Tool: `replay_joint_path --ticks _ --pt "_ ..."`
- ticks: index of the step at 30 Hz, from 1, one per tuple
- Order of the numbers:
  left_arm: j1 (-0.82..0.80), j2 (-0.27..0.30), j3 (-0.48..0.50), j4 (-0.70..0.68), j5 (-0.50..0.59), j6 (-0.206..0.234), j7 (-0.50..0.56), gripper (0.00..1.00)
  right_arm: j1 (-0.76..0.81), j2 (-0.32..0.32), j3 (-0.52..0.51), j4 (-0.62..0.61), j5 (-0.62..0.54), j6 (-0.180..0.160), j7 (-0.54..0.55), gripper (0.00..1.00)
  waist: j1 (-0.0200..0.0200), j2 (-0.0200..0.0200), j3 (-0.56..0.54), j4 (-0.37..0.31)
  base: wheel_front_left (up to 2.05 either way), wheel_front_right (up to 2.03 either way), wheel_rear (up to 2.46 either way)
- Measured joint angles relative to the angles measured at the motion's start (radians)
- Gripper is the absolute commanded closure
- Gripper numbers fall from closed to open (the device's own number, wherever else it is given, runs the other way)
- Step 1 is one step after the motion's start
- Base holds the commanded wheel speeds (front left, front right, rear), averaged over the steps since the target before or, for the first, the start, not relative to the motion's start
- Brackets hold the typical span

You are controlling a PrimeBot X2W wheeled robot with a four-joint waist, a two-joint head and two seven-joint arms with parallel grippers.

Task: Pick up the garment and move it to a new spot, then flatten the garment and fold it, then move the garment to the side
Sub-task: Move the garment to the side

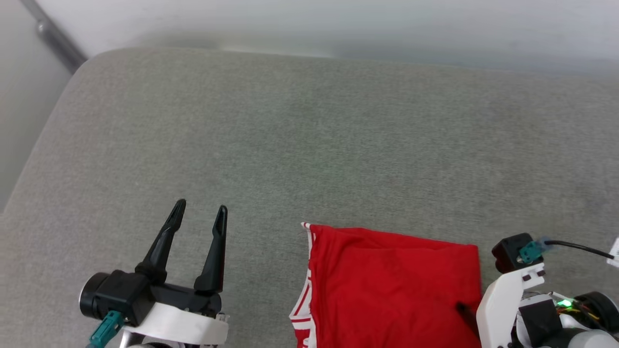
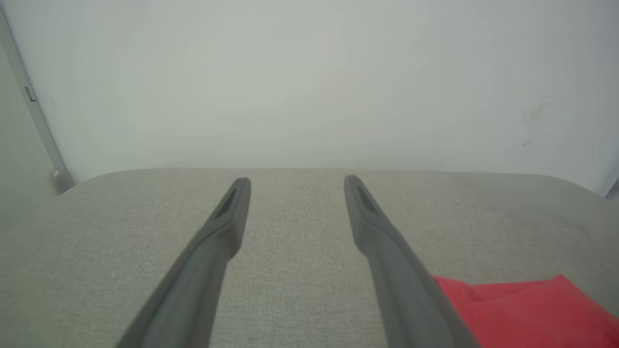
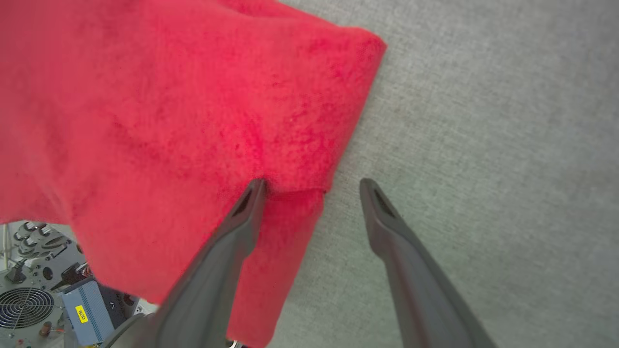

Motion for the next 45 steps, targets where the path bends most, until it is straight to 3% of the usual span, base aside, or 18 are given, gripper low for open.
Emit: replay_joint_path --ticks 4,11,13,18,22,33,39,45 --pt "-0.013 -0.005 -0.010 -0.007 0.000 0.000 0.000 0.00 -0.003 0.037 0.000 0.048 -0.002 0.000 0.013 0.00 0.0000 0.0000 0.020 0.030 0.00 0.00 0.00" --pt "-0.021 -0.008 -0.023 0.008 0.001 0.000 0.000 0.00 -0.032 0.019 0.046 0.127 -0.032 0.000 -0.024 0.00 -0.0001 0.0000 0.040 0.059 0.00 0.00 0.00" --pt "-0.025 -0.008 -0.025 0.014 0.001 0.000 0.000 0.00 -0.043 0.010 0.061 0.148 -0.034 0.000 -0.049 1.00 -0.0001 0.0000 0.038 0.059 0.00 0.00 0.00" --pt "-0.024 -0.007 -0.026 0.020 0.001 0.000 0.000 0.00 -0.082 -0.020 0.119 0.178 -0.061 0.001 -0.119 1.00 0.0000 0.0000 0.023 0.038 0.00 0.00 0.00" --pt "-0.017 -0.007 -0.036 0.018 0.001 0.000 0.000 0.00 -0.146 -0.101 0.188 0.159 -0.113 0.001 -0.144 1.00 0.0001 0.0000 0.014 0.000 0.00 0.00 0.00" --pt "-0.068 -0.008 -0.155 -0.001 0.014 0.000 0.000 0.00 -0.423 -0.501 0.455 0.042 -0.138 0.000 -0.089 1.00 0.0001 0.0000 0.049 -0.196 0.00 0.00 0.00" --pt "-0.155 0.030 -0.213 -0.016 0.026 0.000 0.000 0.00 -0.557 -0.639 0.474 0.069 -0.115 0.001 -0.124 1.00 0.0001 0.0000 0.123 -0.323 0.00 0.00 0.00" --pt "-0.252 0.096 -0.257 -0.030 0.033 0.000 0.000 0.00 -0.591 -0.683 0.403 0.190 -0.103 0.001 -0.230 1.00 0.0002 0.0000 0.245 -0.413 0.00 0.00 0.00"
